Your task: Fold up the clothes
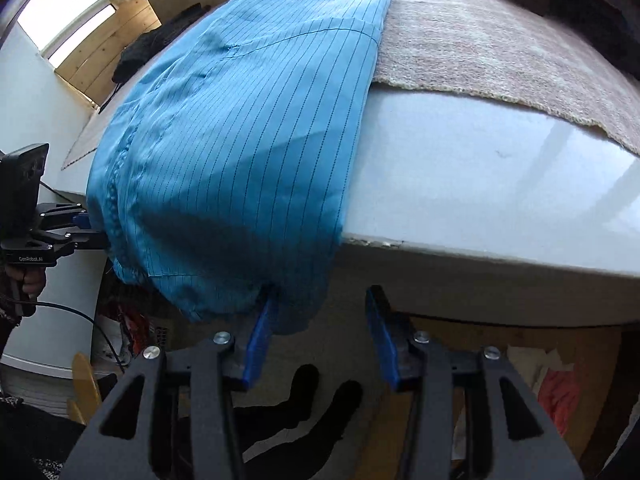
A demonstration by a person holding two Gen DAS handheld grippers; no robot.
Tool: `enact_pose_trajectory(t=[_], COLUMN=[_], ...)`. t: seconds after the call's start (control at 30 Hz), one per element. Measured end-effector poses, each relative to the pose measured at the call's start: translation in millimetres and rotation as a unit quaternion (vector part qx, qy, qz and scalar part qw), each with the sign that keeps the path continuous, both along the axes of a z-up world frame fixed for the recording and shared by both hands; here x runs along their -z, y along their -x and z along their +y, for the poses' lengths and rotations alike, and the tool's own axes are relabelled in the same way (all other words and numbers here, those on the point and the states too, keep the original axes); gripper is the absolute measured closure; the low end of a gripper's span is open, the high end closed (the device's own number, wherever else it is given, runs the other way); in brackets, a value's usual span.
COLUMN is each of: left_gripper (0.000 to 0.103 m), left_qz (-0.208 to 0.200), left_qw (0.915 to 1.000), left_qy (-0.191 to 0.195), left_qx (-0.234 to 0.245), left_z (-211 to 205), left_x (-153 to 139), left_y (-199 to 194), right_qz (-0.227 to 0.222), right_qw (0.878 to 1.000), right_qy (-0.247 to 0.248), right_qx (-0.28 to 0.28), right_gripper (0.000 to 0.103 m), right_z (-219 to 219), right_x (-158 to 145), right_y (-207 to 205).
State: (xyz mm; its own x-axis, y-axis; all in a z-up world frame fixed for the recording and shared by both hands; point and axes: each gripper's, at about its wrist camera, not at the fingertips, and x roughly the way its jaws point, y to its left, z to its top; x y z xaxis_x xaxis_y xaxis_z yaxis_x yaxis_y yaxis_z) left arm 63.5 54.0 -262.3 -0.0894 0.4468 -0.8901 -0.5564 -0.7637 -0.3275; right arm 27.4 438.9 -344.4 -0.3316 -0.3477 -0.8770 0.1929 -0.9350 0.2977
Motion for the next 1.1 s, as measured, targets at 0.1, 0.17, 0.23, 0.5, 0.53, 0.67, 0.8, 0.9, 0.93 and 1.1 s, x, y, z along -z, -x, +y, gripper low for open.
enact_pose_trajectory(t=[0.1,0.17,0.23,0.5,0.53,0.67,0.8,0.9,0.93,1.1], left_gripper=[0.064,0.064,0.064,0.097,0.098,0.099,0.099,0.100,0.100,0.100], left_qz=[0.003,-0.001,0.001,-0.013,-0.018,-0.008,-0.023,-0.035,-0.038,-0.050], left_qw=[1.0000,1.0000,1.0000,0.9987,0.9982,0.9971,0.9929,0.9872,0.9850,0.9713], left_qy=[0.001,-0.004,-0.006,-0.048,-0.055,-0.067,-0.112,-0.153,-0.166,-0.232], left_qx=[0.002,0.002,0.005,0.010,0.010,0.035,0.031,0.029,0.027,0.018], left_z=[6.0,7.9,8.7,2.3,0.8,-1.8,-10.1,-15.0,-17.0,-22.3], left_x=[2.4,4.3,4.3,-3.1,-4.6,-22.6,-45.2,-63.6,-70.0,-111.3], left_y=[1.6,2.9,2.5,4.6,5.2,-1.2,-2.2,-2.9,-2.4,15.6], right_qz=[-0.003,-0.006,-0.004,0.003,0.004,0.006,0.026,0.047,0.055,0.098], right_qw=[1.000,0.999,0.998,0.996,0.995,0.993,0.987,0.980,0.976,0.956], right_qy=[0.012,0.027,0.038,0.054,0.054,0.075,0.142,0.189,0.206,0.275], right_qx=[-0.017,-0.028,-0.040,-0.074,-0.081,-0.088,-0.069,-0.050,-0.044,-0.027], right_gripper=[0.058,0.058,0.058,0.096,0.099,0.099,0.099,0.099,0.099,0.099], right_z=[0.0,1.1,0.7,-4.9,-4.4,0.9,7.4,11.2,13.9,16.7], right_x=[4.8,7.5,8.1,1.6,-3.5,-24.2,-58.2,-83.5,-93.2,-143.0], right_y=[9.4,10.8,11.3,7.6,3.5,-13.5,-21.9,-27.7,-29.4,-21.9])
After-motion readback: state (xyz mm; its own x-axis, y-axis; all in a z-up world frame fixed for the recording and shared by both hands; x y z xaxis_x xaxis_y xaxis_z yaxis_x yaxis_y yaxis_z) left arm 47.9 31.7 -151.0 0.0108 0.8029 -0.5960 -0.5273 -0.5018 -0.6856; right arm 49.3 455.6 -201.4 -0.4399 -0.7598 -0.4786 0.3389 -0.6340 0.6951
